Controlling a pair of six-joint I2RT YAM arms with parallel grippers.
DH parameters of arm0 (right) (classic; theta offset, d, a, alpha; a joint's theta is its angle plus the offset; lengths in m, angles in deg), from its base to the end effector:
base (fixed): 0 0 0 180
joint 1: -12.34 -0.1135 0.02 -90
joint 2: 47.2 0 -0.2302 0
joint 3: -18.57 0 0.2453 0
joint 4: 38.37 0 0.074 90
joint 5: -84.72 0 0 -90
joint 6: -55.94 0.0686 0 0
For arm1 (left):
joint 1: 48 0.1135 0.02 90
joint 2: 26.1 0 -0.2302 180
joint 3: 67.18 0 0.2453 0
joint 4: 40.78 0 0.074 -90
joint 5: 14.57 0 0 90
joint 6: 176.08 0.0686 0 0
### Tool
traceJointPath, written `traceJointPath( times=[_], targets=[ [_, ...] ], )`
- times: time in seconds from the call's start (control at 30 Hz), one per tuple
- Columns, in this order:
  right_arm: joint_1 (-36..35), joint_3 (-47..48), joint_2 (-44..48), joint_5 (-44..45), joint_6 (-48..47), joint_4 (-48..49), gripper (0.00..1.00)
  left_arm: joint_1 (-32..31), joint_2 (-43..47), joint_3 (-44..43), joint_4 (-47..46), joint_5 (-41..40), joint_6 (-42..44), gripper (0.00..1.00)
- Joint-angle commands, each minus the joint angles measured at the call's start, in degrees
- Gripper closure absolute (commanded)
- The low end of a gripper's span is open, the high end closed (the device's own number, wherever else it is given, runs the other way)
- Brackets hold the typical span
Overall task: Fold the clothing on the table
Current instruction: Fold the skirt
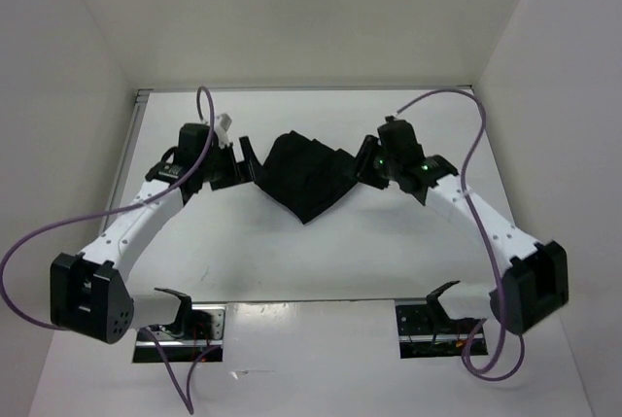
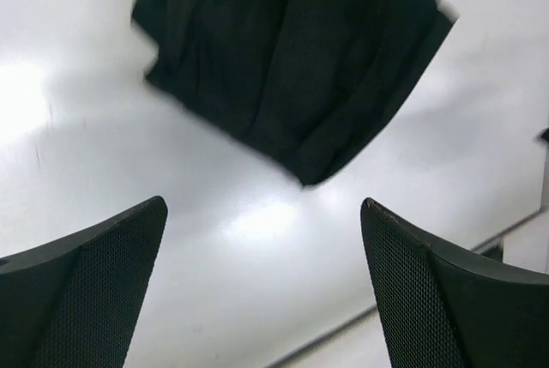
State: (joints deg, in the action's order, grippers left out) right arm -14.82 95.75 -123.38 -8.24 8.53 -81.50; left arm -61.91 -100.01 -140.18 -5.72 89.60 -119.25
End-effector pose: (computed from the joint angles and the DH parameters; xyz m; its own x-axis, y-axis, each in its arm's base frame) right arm 0.2795 0.1474 0.2457 -0.7710 0.3641 -0.5226 0.0432 0.8485 0.5274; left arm 0.3019 -0.0921 0.2483 -0.7100 -0.3707 -0.5988 0.0441 0.8252 -0.5632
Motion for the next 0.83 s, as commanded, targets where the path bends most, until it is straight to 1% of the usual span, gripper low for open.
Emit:
traceJointPath(
  times=[0.0,0.03,0.1,0.17,0.2,0.3,0.37,0.43,0.7,0.8],
  targets=[
    [-0.09,-9.64,6.38,5.42,6.17,1.02,0.51,-0.58,2.98,6.63,-0.87,4.19,-0.93,0.0],
    [-0.09,-11.07,7.88,6.29,7.15,0.33,0.51,-0.59,4.2,8.64,-0.35,4.19,-1.46,0.0],
    [-0.62,-15.27,12.08,6.83,10.74,-1.51,0.51,-1.38,5.44,10.94,-2.18,6.29,-4.09,0.0],
    [-1.32,-18.19,14.73,6.83,13.56,-1.53,0.51,-2.26,6.67,12.88,-3.15,6.3,-6.11,0.0],
    [-1.32,-20.2,17.62,6.83,15.14,-2.22,0.49,-2.26,7.54,13.41,-2.54,5.43,-6.12,0.0],
    [-1.32,-20.92,21.59,8.15,16.65,-2.85,0.48,-2.26,8.08,13.41,-2.54,5.43,-6.64,0.0],
    [-1.32,-21.45,21.6,8.67,17.79,-3.55,0.48,-2.26,8.08,13.41,-3.06,5.43,-7.17,0.0],
    [-1.32,-21.45,22.13,8.67,17.79,-4.08,0.44,-2.26,8.08,13.41,-3.06,5.43,-7.17,0.0],
    [-1.32,-21.45,19.41,7.53,17.79,-2.94,0.44,-2.78,8.08,13.93,-3.59,5.43,-6.65,0.0],
    [-1.32,-20.23,16.87,5.7,14.47,-0.83,0.45,-3.31,8.08,13.94,-4.82,6.57,-5.6,0.0]
  ],
)
